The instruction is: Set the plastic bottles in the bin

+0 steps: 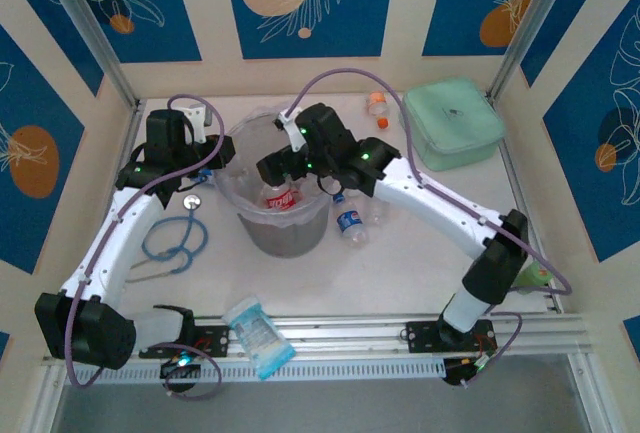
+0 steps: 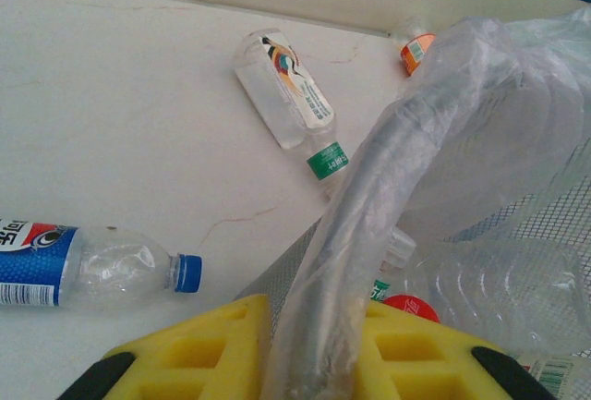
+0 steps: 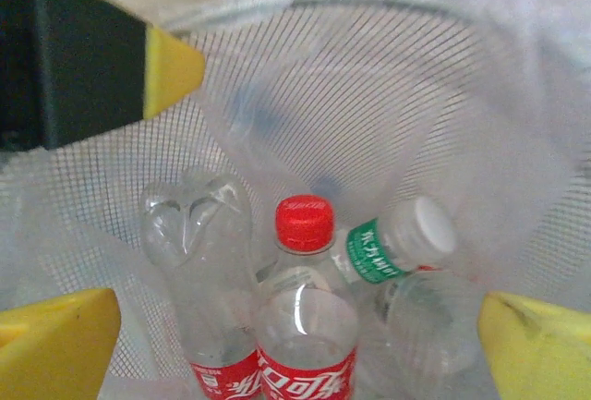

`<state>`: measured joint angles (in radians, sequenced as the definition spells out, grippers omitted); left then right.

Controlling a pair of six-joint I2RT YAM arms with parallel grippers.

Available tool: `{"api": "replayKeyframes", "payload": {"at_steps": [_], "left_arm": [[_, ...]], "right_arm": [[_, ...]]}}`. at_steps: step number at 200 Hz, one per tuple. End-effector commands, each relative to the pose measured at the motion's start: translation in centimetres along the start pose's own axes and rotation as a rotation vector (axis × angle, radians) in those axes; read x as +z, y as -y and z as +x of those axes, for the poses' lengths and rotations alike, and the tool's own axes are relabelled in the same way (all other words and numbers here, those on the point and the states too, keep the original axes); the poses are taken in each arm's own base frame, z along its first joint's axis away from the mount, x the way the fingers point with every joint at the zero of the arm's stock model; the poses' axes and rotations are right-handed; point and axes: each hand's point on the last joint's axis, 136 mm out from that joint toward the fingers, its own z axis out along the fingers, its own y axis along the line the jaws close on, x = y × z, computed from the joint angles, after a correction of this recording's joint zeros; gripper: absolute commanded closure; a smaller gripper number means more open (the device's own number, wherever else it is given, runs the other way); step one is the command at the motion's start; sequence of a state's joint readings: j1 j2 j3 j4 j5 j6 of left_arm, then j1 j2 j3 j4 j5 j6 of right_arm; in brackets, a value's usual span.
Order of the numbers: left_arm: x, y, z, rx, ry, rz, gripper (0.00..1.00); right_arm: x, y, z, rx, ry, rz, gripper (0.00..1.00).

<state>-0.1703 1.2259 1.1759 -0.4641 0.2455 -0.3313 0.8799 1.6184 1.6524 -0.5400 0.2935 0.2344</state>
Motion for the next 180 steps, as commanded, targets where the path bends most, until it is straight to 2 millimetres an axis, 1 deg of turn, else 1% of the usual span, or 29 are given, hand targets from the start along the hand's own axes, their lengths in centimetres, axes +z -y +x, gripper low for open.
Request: {"api": "replayKeyframes", "payload": {"at_steps": [1,25,35,53,76,98,118,122,127,156,180], "left_arm": [[0.5,-1.5,1.6,0.007,-0.054,-0.049,0.76],[0.5,-1.6,1.6,0.005,-0.054,-0.052,0.76],[0.6,-1.7,1.6,0.005,-0.055,-0.055,0.76],[0.7,-1.8,1.6,0.003,-0.054,-0.06,0.76],[0.6,-2.0,1.5,0.007,-0.044,-0.073,0.76],[0.7,-2.2,1.6,0.01,-0.047,-0.079,0.76],[0.9,-2.3,1.8,0.009,-0.059,-0.083,0.76],[1.0,-2.4,1.8,0.01,-0.06,-0.085,0.76],[1.0,-2.4,1.8,0.01,-0.058,-0.088,0.76],[0.8,-2.6,1.6,0.01,-0.035,-0.099,0.76],[0.7,-2.7,1.5,0.006,-0.03,-0.103,0.77]], "right_arm": [[-4.6,1.2,-3.3,-0.016,0.128,0.079,0.01],[-7.8,4.2,-4.6,0.014,0.228,0.193,0.01],[-8.9,6.2,-4.7,0.048,0.25,0.232,0.01],[-10.2,10.8,-4.0,0.156,0.238,0.294,0.01],[-10.0,17.4,-1.5,0.315,0.15,0.376,0.01],[-8.5,22.8,0.7,0.383,0.077,0.459,0.01],[-6.7,26.5,2.1,0.427,0.01,0.493,0.01],[-6.1,27.2,2.5,0.437,-0.009,0.495,0.01],[-5.9,27.9,2.5,0.448,-0.012,0.494,0.01],[-1.2,32.1,4.6,0.543,-0.08,0.452,0.01],[2.4,35.3,6.6,0.588,-0.164,0.46,0.01]]}}
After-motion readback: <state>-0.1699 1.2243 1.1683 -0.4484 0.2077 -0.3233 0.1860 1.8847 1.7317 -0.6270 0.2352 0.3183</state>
